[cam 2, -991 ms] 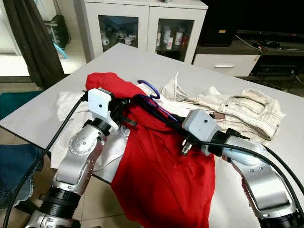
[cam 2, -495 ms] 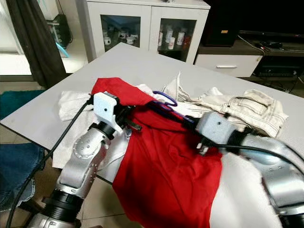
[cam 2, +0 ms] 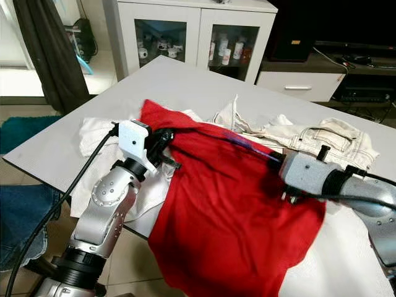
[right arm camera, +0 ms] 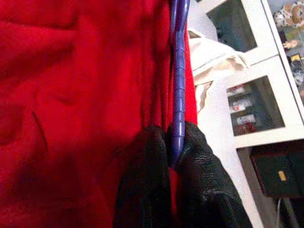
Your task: Hang hanger
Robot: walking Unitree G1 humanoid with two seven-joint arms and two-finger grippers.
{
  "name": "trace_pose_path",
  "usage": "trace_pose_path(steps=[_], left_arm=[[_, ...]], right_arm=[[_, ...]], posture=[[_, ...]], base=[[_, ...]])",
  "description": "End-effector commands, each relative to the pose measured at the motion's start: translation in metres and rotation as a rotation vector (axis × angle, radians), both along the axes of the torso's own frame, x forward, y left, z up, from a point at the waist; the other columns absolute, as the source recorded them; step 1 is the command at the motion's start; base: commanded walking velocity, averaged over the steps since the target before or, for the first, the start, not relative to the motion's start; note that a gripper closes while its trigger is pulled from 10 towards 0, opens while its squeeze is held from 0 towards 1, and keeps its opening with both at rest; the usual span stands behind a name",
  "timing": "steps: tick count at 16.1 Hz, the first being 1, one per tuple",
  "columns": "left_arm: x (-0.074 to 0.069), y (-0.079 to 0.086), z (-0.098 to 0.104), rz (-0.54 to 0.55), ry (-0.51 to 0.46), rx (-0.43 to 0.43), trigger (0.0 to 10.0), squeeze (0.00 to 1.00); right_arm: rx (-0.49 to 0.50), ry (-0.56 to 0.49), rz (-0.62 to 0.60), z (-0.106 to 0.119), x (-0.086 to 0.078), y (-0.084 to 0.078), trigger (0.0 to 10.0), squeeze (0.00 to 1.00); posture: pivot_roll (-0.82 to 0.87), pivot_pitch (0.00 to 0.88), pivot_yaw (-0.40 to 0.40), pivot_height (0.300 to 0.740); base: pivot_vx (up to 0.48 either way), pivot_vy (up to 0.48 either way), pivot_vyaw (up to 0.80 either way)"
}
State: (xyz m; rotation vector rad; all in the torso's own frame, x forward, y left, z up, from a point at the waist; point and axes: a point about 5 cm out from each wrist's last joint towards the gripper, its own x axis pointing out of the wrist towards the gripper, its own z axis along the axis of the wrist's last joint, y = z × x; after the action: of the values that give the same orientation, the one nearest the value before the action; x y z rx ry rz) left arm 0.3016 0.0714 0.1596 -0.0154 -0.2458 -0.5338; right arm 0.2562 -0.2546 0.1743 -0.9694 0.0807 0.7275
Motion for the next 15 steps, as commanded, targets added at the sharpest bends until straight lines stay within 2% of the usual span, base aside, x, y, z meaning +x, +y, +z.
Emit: trace_pose_path(steps=[1,3,5,6,8,10,13,15], left_arm=[[-0.001,0.003,0.003,0.021,-0.011,-0.007,0.0,0.0],[-0.002,0.004,0.003,0.023,-0.009,-0.005,0.0,0.0],[-0.001,0.005,0.003,0.024,-0.008,0.002,0.0,0.0],[0.0,0.006,0.003,0.024,-0.008,0.003,0.0,0.0],[0.001,0.005,0.004,0.021,-0.009,0.007,0.0,0.0],[0.001,0.004,0.005,0.016,-0.009,0.008,0.0,0.0],[0.002,0.002,0.005,0.013,-0.01,0.006,0.0,0.0],[0.002,0.002,0.005,0.014,-0.01,0.005,0.0,0.0]], right_arm=[[-0.019,-0.02,-0.019,0.001,0.0,-0.007,10.0,0.0],[0.102,-0.028,0.035,0.009,-0.007,-0.005,10.0,0.0],[0.169,-0.033,0.064,0.021,-0.013,-0.008,10.0,0.0],[0.235,-0.044,0.08,0.035,-0.016,-0.009,10.0,0.0],[0.265,-0.065,0.102,0.055,-0.02,-0.014,10.0,0.0],[0.251,-0.063,0.103,0.057,-0.022,-0.02,10.0,0.0],[0.1,0.077,0.18,0.033,-0.032,-0.011,10.0,0.0],[-0.012,0.093,0.227,0.022,-0.035,-0.008,10.0,0.0]], posture=[[-0.02,0.0,-0.054,0.74],[-0.02,0.0,-0.05,0.74],[-0.03,0.0,-0.047,0.74],[-0.03,0.0,-0.043,0.74],[-0.04,0.0,-0.033,0.74],[-0.04,0.0,-0.033,0.74],[-0.05,0.0,-0.031,0.74],[-0.05,0.0,-0.036,0.74]], base=[[0.0,0.0,0.0],[0.0,0.0,0.0],[0.0,0.0,0.0],[0.0,0.0,0.0],[0.0,0.0,0.0],[0.0,0.0,0.0],[0.0,0.0,0.0],[0.0,0.0,0.0]])
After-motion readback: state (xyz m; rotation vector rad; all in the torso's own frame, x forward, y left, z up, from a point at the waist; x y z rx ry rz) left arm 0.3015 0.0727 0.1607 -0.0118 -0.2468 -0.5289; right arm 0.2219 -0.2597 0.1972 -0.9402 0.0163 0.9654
